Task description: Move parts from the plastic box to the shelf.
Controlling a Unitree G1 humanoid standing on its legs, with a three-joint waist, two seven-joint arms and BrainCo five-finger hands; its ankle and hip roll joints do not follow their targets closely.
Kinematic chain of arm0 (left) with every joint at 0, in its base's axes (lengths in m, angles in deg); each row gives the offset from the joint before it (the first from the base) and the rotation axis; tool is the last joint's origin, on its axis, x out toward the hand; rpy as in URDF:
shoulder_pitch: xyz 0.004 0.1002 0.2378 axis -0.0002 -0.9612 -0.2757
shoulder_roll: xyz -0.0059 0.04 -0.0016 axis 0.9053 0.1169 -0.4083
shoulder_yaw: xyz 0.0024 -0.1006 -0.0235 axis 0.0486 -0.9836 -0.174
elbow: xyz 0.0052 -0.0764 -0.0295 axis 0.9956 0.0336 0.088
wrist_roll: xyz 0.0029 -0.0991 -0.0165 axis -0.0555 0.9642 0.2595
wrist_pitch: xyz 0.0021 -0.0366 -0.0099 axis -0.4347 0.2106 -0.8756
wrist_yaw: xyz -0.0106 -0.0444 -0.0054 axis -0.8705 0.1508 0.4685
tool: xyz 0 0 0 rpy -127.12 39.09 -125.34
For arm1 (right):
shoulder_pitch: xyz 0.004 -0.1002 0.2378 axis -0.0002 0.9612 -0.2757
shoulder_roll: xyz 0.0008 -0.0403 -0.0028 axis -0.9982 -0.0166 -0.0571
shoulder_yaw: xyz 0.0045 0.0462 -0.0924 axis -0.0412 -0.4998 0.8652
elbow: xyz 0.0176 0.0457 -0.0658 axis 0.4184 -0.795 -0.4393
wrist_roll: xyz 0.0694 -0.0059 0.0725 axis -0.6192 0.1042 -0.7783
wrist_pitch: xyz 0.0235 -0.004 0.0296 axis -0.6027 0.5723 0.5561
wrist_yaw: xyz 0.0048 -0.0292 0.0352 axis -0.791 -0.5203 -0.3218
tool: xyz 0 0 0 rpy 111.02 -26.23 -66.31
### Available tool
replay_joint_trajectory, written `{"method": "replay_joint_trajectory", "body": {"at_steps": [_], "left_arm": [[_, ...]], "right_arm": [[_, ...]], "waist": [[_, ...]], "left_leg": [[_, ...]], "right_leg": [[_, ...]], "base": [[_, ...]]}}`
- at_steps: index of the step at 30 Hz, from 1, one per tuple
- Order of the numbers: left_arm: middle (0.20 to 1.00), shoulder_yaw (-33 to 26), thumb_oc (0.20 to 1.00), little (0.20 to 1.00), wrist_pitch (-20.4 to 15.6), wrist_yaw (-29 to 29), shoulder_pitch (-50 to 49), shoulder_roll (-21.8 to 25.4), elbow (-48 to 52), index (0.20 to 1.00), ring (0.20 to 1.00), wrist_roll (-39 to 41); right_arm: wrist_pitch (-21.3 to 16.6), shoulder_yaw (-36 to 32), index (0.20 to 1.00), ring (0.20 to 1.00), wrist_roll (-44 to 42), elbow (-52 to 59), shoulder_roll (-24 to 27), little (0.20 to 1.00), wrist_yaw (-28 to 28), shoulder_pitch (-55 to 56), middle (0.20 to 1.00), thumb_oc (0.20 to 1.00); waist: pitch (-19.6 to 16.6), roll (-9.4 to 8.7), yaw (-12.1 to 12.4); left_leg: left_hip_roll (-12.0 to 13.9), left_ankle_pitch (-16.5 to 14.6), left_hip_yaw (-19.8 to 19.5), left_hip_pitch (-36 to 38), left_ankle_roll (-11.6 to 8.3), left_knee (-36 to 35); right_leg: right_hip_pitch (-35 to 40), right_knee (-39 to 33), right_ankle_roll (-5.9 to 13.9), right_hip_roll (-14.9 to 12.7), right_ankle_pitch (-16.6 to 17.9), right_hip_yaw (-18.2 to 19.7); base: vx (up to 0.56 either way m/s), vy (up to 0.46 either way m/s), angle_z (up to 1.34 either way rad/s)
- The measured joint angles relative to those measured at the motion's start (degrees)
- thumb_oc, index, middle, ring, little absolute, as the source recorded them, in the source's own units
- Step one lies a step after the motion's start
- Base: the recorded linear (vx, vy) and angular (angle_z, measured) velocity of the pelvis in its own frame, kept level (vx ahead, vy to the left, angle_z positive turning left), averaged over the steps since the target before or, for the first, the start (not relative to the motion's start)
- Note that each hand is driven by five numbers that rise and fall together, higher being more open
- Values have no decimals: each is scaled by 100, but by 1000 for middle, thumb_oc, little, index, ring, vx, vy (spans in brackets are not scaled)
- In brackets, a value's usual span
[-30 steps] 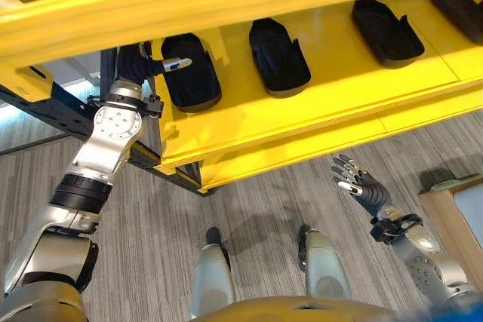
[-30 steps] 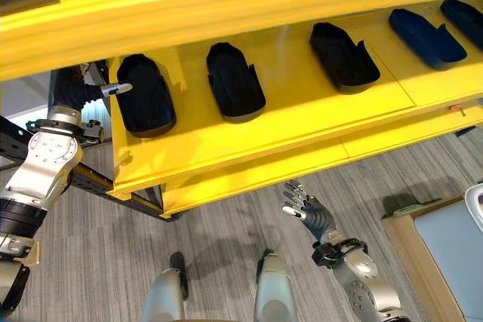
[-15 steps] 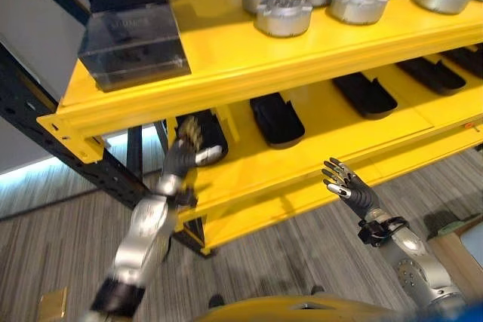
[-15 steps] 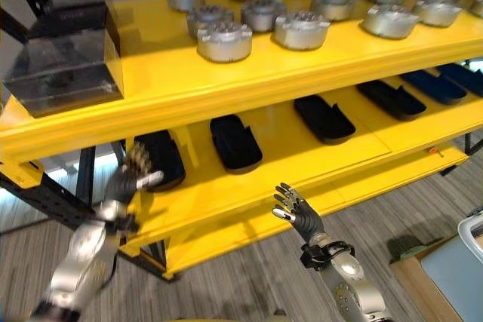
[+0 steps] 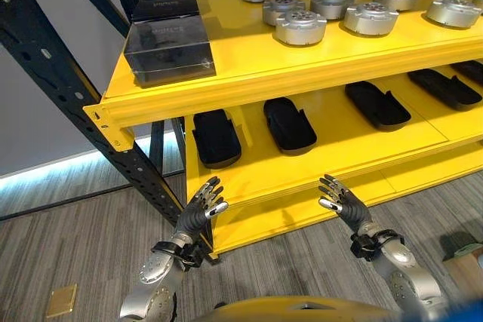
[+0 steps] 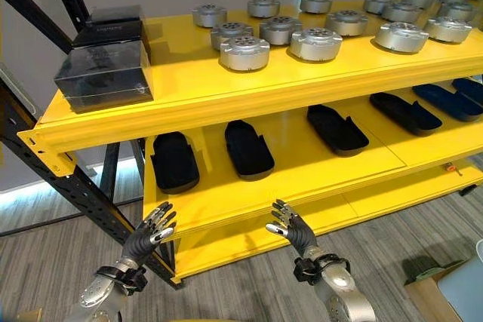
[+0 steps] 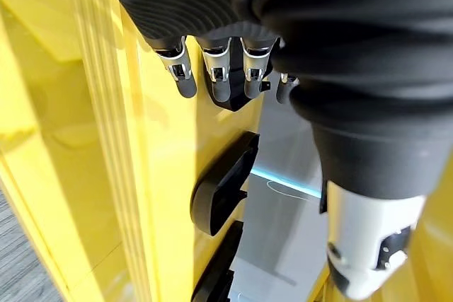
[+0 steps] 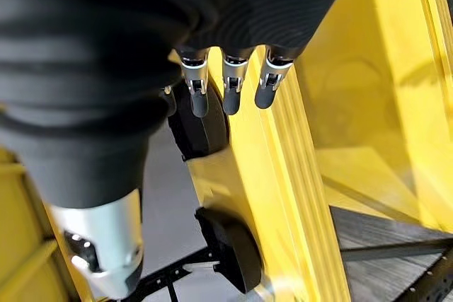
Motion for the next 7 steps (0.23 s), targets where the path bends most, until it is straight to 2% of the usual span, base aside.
{"method": "replay_joint_trajectory", "body": {"at_steps": [7], "left_arm": [[1000,-1,1000,1000,4,-11,-8,-175,-186,1000,1000,1]], "right_arm": [[1,140,1000,1000,-17,-1,-1,1000,-13,-5,1000,1000]], "waist": [[7,-8,-5]], "left_leg": [[-16,9,5,37,12,-7]], "right_leg": [[46,-38,15,-15,19,0]], "base": [[0,0,0]]}}
